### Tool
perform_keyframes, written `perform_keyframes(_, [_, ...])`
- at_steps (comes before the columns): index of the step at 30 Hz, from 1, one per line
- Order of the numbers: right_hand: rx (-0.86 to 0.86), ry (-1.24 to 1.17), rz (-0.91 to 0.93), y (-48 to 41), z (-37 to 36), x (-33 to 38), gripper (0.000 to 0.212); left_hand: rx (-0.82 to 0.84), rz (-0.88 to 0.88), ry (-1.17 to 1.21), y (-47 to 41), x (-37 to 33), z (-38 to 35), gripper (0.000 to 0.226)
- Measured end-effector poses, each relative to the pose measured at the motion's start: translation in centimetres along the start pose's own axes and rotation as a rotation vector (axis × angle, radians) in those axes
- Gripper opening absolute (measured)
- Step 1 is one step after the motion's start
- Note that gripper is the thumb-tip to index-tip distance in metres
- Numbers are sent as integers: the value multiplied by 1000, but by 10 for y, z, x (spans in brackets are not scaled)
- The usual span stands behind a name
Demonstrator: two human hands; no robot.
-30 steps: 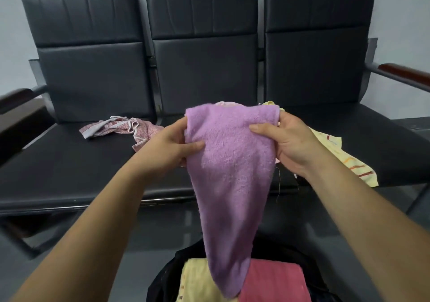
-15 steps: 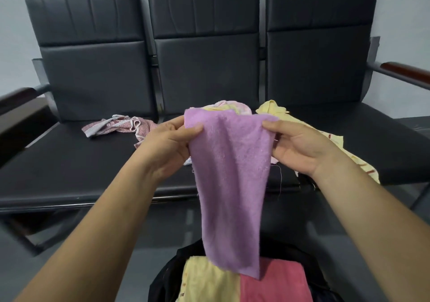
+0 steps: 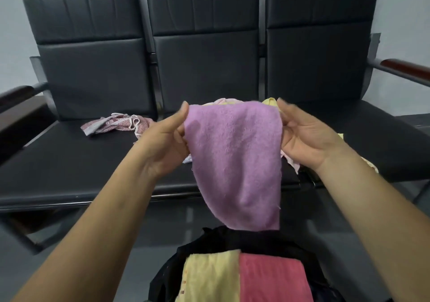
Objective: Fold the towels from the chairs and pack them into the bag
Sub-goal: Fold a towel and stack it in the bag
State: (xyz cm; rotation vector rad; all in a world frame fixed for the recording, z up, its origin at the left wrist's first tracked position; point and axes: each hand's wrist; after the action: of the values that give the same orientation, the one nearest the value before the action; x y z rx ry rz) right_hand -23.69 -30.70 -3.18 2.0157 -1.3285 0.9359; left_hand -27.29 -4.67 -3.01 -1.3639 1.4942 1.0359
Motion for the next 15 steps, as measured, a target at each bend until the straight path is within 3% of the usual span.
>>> perform_keyframes(3, [-45,236,95,-2,2,-5,18,-24,-73,-23,-3,6,4,31])
perform_keyframes(6, [-158,524,163,-6,10,-9,19,-205,-264,-537,-2,9,8,14])
perform_keyframes(8, [-210,620,180,-6,9,-10,19,-258,-336,-738,-2,11,9,12])
perform_keyframes(12, [-239,620,162,-7,5,-13,21,-305,-175,-593,0,7,0,22])
perform_keyframes(15, [-208,314,39,-4,1,-14,30,-190,41,-205,5,0,-6,37])
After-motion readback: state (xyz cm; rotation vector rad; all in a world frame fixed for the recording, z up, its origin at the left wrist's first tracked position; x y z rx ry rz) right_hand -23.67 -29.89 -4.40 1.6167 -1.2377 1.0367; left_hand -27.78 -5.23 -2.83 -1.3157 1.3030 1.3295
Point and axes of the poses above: each hand's wrist, its own y-axis away from the middle knuckle, its own z-axis out of the back of the hand, x = y × z, and after that the axes turned 5 degrees about -x, right-handed
